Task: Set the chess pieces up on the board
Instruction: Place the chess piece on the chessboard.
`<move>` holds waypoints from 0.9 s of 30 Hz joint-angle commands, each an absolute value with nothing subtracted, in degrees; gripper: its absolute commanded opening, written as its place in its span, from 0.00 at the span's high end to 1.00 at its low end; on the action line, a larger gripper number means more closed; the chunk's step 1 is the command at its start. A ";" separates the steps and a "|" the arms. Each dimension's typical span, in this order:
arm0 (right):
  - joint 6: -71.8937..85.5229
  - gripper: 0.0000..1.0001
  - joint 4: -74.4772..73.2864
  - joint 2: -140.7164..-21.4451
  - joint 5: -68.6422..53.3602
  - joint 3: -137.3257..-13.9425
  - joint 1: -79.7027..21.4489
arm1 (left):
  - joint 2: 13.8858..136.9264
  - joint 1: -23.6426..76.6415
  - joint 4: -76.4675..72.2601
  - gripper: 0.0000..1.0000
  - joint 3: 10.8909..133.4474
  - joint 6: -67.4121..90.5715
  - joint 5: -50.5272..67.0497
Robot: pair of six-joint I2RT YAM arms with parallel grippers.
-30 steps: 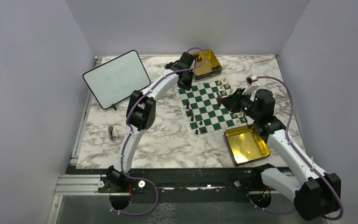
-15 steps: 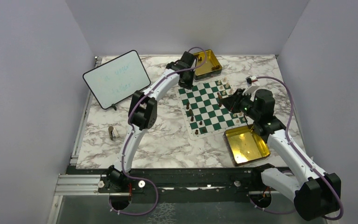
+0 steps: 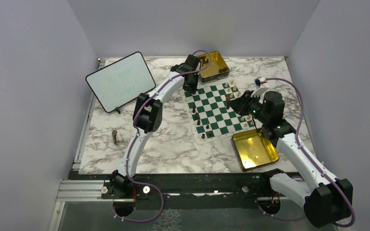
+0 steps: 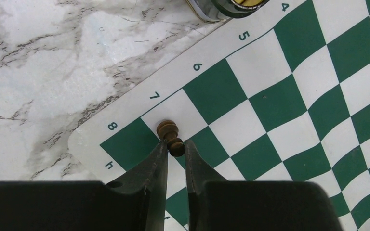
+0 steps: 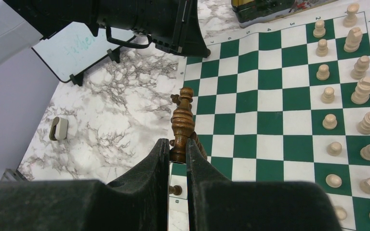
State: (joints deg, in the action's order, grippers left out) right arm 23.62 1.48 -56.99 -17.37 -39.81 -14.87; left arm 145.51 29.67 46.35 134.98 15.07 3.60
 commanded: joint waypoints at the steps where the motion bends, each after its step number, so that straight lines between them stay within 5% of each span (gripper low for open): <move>1: 22.59 0.99 1.53 -57.07 -16.17 -41.59 -14.65 | 146.35 29.54 46.41 0.82 136.30 14.24 4.88; 27: 21.53 0.99 1.36 -57.75 -16.12 -42.40 -14.62 | 147.48 29.09 44.33 0.72 137.20 14.19 6.20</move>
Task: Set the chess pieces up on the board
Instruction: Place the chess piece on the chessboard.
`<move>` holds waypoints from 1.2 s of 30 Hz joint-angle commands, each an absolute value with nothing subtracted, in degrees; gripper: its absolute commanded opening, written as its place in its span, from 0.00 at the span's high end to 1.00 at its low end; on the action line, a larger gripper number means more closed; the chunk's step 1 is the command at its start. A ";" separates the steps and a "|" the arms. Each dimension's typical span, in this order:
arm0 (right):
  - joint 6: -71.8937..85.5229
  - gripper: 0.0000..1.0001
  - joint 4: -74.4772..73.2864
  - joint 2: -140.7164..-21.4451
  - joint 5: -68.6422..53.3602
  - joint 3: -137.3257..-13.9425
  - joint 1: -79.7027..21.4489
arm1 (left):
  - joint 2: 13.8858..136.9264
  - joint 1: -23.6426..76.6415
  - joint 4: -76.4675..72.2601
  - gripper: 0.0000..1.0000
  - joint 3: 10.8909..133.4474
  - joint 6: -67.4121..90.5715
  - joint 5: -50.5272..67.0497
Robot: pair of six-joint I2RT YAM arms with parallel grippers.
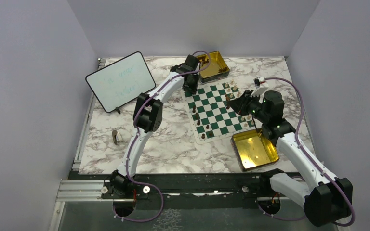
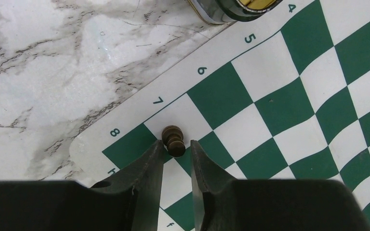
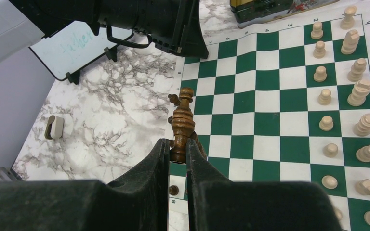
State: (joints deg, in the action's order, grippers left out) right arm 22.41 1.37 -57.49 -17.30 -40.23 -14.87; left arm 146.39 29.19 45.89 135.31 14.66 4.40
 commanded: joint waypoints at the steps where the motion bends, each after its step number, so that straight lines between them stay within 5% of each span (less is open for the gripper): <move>1: 21.53 0.99 1.32 -57.72 -16.09 -42.39 -14.59 | 147.41 29.09 44.22 0.72 137.14 14.21 6.43; 19: 21.74 0.99 1.49 -58.01 -16.48 -42.33 -14.59 | 145.67 29.09 43.17 0.72 134.60 13.89 5.88; 29: 19.76 0.99 3.44 -57.99 -19.79 -40.75 -14.59 | 138.70 28.30 43.30 0.58 129.85 15.25 5.59; 36: 18.96 0.99 9.23 -58.03 -26.36 -39.47 -14.59 | 131.53 26.30 43.16 0.57 126.72 18.25 16.08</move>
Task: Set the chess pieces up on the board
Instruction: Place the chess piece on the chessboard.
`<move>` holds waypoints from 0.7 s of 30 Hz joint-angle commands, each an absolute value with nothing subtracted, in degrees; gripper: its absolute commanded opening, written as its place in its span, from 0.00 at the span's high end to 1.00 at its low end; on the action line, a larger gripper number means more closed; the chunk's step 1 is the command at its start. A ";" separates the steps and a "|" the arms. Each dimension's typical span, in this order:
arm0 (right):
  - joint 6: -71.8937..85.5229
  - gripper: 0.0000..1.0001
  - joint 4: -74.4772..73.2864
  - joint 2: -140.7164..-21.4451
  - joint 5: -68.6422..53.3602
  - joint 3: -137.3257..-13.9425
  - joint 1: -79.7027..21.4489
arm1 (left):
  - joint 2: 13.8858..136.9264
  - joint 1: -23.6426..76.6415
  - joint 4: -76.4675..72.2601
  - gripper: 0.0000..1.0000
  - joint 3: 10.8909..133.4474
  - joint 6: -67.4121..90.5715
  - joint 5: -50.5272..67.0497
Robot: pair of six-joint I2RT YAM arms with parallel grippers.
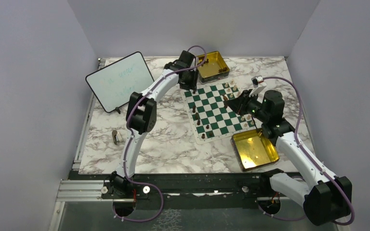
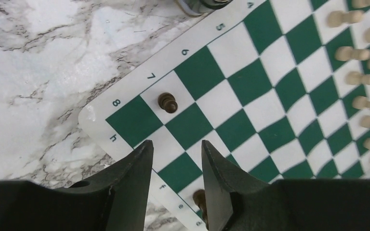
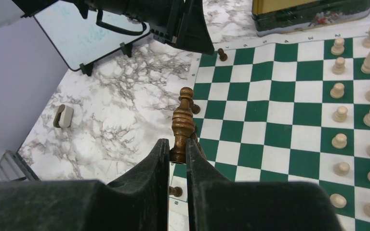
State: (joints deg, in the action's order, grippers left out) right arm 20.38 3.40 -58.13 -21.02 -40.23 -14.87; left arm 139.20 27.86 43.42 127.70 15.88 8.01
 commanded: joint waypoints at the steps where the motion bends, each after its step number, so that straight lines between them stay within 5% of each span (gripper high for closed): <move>1: 19.10 0.99 10.34 -58.09 -27.16 -39.20 -14.61 | 130.52 25.97 43.04 0.57 126.23 18.74 18.76; 12: 18.55 0.99 21.31 -61.72 -33.98 -37.79 -14.61 | 115.87 25.40 32.63 0.48 113.45 28.80 45.05; 21: 18.49 0.99 26.01 -63.27 -37.49 -37.25 -14.59 | 110.97 26.11 22.71 0.39 104.22 38.73 54.07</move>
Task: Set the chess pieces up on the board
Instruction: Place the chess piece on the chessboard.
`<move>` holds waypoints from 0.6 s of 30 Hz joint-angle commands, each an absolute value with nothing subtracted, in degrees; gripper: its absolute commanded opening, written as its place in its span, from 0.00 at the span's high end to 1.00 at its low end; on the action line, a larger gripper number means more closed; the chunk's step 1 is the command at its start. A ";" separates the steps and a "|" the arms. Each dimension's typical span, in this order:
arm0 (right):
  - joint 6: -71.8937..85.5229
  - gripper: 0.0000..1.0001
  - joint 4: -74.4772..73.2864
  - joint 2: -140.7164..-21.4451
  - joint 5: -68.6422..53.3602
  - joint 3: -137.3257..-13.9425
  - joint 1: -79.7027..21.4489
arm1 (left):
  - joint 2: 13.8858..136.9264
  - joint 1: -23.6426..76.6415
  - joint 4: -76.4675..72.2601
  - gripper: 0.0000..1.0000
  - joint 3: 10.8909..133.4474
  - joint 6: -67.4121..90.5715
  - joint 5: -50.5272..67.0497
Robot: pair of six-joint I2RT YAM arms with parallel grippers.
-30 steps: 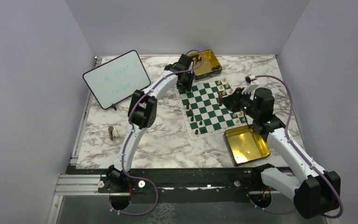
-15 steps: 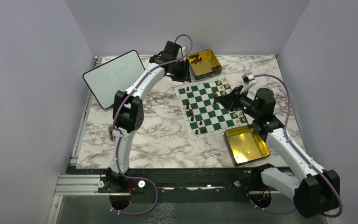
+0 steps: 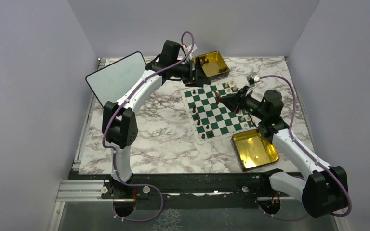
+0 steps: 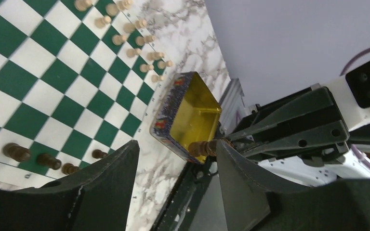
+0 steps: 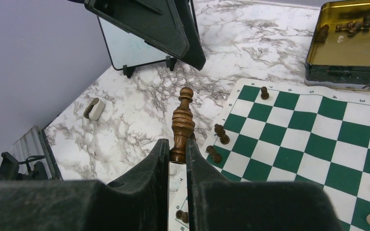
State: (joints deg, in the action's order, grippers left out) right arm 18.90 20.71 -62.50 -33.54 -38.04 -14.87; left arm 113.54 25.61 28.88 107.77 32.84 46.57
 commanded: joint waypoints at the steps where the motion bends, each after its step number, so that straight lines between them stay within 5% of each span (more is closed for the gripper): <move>1: 18.80 0.99 26.31 -63.37 -37.60 -37.17 -14.59 | 110.61 26.32 21.66 0.39 103.16 39.59 54.44; 18: 18.90 0.99 26.47 -64.18 -37.80 -37.33 -14.59 | 108.74 28.48 1.50 0.52 92.83 55.50 59.15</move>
